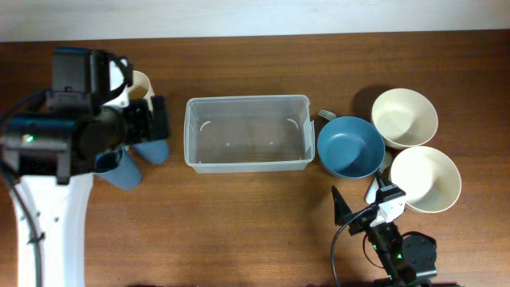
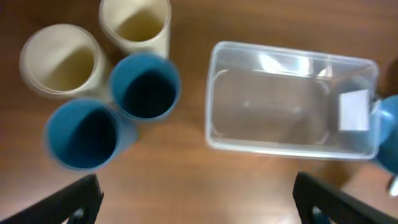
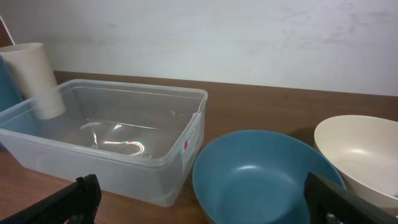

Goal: Pack container
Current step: 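Move the left gripper over the blue cups on the left, then lower the left gripper and grasp the rim of a blue cup, then lift the blue cup and carry it over the clear container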

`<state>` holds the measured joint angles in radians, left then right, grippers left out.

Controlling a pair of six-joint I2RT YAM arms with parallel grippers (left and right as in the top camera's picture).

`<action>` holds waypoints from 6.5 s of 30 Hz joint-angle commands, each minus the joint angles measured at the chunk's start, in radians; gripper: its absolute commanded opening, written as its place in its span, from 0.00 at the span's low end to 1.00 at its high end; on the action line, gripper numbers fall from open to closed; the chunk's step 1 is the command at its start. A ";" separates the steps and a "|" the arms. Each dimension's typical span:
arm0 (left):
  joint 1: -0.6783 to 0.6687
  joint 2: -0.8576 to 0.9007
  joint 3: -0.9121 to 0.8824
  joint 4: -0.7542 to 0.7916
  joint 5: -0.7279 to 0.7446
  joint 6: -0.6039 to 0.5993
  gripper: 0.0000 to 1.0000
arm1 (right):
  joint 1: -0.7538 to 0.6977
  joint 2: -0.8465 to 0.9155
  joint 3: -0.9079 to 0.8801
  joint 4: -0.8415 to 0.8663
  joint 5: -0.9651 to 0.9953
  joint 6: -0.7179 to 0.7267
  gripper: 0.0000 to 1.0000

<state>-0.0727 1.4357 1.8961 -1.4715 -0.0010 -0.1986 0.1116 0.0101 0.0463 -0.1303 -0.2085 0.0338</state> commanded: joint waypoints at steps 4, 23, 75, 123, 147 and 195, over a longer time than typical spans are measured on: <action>-0.003 0.004 0.037 -0.021 -0.074 0.016 1.00 | 0.007 -0.007 -0.009 0.000 0.003 0.008 0.99; -0.003 0.345 0.036 -0.056 -0.113 -0.002 1.00 | 0.007 -0.007 -0.009 0.000 0.003 0.008 0.99; -0.003 0.516 -0.060 0.081 -0.021 0.013 0.81 | 0.007 -0.007 -0.009 0.000 0.003 0.008 0.99; -0.003 0.547 -0.168 0.193 -0.074 0.002 0.16 | 0.007 -0.006 -0.009 0.000 0.002 0.008 0.99; -0.019 0.534 -0.012 0.032 -0.066 0.002 0.01 | 0.007 -0.007 -0.009 0.000 0.002 0.008 0.99; -0.312 0.498 0.180 0.048 0.036 0.080 0.02 | 0.007 -0.007 -0.009 0.000 0.003 0.008 0.99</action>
<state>-0.3843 1.9041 2.0628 -1.4181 -0.0097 -0.1345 0.1116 0.0101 0.0463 -0.1303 -0.2085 0.0338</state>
